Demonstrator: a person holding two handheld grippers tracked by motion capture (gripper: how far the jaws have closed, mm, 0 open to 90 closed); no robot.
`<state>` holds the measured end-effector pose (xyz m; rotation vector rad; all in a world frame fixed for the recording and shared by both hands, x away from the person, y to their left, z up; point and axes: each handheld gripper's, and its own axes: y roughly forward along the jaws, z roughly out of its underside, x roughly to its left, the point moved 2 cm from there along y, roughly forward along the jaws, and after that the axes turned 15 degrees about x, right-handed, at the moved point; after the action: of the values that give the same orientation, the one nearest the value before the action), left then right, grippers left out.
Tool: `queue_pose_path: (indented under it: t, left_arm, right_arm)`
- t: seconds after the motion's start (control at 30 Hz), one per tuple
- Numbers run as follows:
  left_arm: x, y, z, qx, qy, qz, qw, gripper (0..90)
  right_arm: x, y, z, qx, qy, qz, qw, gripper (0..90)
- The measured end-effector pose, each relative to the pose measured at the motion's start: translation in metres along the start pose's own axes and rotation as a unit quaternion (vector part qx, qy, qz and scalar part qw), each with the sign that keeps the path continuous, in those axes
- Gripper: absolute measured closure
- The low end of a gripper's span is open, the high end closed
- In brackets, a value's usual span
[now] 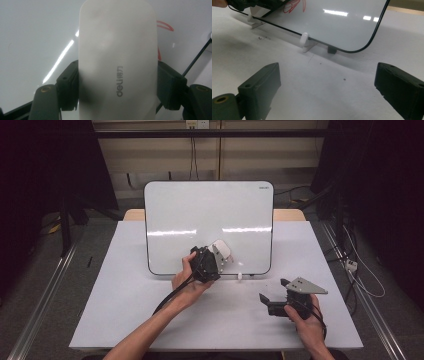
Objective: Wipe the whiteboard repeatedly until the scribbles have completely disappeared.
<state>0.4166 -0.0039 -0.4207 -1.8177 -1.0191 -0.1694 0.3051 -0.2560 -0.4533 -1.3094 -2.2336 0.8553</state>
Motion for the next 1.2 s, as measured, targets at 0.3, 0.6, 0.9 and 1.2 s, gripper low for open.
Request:
queue_pose_path:
  t: [0.3, 0.6, 0.9, 1.2]
  left_arm:
    - [0.016, -0.003, 0.001, -0.003, -0.019, 0.002, 0.9998, 30.8]
    - [0.043, -0.006, 0.012, -0.006, -0.044, -0.004, 0.999, 30.9]
    - [0.026, -0.005, 0.018, -0.002, -0.043, -0.008, 0.999, 30.9]
    - [0.016, -0.003, 0.016, 0.002, -0.04, -0.007, 0.9992, 30.8]
  right_arm:
    - [-0.001, 0.0, 0.0, -0.001, 0.002, 0.001, 1.0, 6.4]
    - [-0.001, -0.001, 0.001, 0.0, 0.004, 0.001, 1.0, 6.4]
    - [0.0, 0.0, 0.0, 0.0, 0.001, 0.001, 1.0, 6.4]
    - [0.001, 0.0, 0.0, 0.001, 0.001, 0.002, 1.0, 6.5]
